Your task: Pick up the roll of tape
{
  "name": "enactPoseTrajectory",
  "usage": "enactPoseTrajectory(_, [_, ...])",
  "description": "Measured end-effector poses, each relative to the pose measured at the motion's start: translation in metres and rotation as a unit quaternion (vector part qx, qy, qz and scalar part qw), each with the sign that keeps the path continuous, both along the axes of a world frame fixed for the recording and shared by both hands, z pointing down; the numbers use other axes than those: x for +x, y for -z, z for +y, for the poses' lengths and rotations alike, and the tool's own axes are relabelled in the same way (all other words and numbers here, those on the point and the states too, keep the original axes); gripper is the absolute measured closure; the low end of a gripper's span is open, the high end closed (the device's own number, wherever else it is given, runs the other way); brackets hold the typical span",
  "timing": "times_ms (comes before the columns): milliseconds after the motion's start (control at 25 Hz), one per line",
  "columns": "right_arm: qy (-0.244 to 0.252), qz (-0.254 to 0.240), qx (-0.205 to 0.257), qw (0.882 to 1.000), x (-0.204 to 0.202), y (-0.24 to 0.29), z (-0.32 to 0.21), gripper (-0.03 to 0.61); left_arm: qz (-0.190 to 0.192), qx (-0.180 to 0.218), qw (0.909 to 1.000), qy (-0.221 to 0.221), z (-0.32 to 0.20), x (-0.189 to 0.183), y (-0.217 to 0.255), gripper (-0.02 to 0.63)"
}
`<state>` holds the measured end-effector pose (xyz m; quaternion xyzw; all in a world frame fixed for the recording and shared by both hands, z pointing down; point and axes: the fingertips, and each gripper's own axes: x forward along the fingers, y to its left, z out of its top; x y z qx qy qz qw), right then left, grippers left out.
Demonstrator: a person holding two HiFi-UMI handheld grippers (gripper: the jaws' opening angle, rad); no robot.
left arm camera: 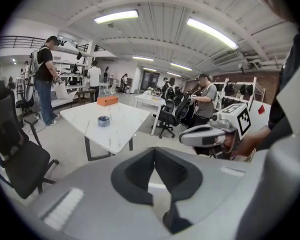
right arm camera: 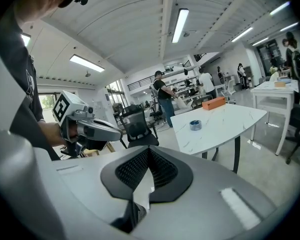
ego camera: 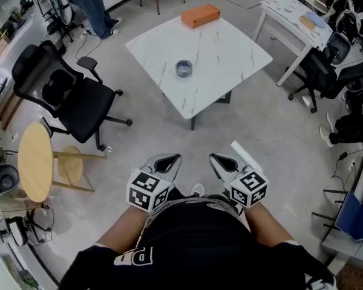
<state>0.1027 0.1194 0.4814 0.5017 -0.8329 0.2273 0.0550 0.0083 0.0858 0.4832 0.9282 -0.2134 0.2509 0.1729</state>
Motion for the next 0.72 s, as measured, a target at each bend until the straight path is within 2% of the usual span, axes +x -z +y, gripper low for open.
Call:
enactPoseTrajectory(440, [-0.003,-0.002,-0.007,1.000,0.006,-0.010,-0.008,0.580,0.001,-0.006,1.0000,-0.005,-0.008,0.007,-0.009,0.555])
enactPoseTrajectory(720, [-0.014,0.010,-0.011,1.000,0.015,-0.007,-0.023,0.580,0.015,-0.003,0.9998,-0.014,-0.033,0.018,-0.004,0.554])
